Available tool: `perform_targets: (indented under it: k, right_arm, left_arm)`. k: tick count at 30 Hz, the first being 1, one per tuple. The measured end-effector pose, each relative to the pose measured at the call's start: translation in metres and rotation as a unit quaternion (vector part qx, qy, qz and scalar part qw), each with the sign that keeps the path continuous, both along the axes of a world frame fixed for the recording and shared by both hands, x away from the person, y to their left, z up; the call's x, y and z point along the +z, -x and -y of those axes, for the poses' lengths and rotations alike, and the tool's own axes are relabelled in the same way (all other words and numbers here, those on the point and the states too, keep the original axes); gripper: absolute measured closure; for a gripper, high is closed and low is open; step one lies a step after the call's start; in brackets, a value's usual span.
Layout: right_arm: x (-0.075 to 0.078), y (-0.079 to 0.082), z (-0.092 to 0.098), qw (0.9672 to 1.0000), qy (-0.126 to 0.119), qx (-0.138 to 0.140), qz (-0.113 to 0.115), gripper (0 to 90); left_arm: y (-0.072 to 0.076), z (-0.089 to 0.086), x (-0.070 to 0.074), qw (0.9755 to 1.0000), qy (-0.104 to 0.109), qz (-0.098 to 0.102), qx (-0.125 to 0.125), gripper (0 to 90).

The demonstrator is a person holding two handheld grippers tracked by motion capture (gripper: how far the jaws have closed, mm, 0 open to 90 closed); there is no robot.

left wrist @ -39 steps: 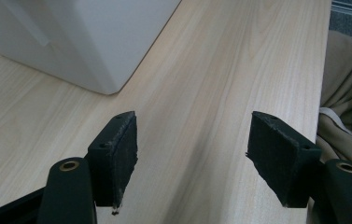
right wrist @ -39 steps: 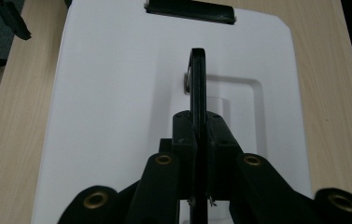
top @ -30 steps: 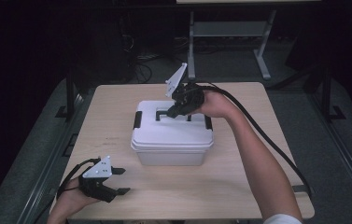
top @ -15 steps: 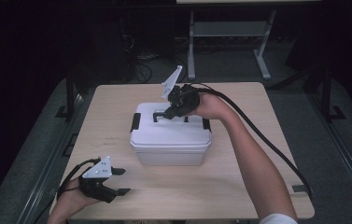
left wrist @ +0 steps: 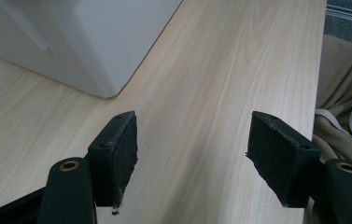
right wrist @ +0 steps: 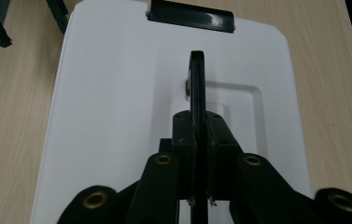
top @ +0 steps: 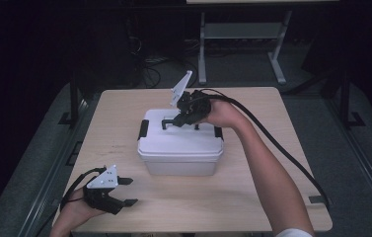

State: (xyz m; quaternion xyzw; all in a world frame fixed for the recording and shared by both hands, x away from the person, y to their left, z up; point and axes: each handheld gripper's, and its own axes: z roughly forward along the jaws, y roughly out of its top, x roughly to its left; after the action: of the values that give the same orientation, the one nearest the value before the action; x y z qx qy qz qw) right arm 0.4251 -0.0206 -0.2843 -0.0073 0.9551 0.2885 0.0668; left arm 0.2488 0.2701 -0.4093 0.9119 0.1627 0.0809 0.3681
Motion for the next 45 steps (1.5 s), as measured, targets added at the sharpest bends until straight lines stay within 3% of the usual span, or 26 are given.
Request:
perform_targets:
  k: [9,15,19,24,45]
  right_arm:
    - [0.001,-0.001,0.010,0.9998,-0.008,-0.012,-0.011,79.0]
    - [-0.001,0.001,0.018,0.9998,-0.009,-0.015,-0.008,83.1]
    - [0.001,0.003,0.017,0.9998,-0.009,-0.014,0.005,83.8]
    - [0.005,0.006,0.020,0.9999,-0.009,-0.012,0.005,83.8]
    - [-0.006,0.000,0.015,0.9997,-0.011,-0.011,-0.018,83.6]
  left_arm:
    - [-0.001,0.001,-0.001,1.0000,0.001,-0.002,-0.001,32.8]
    - [-0.001,0.002,-0.001,1.0000,0.000,-0.001,-0.003,32.8]
    - [-0.001,0.002,-0.001,1.0000,0.000,-0.002,-0.003,32.8]
    - [-0.002,0.004,-0.002,1.0000,-0.002,-0.003,-0.005,32.8]
    - [-0.002,0.001,-0.002,1.0000,-0.001,-0.003,-0.003,32.8]
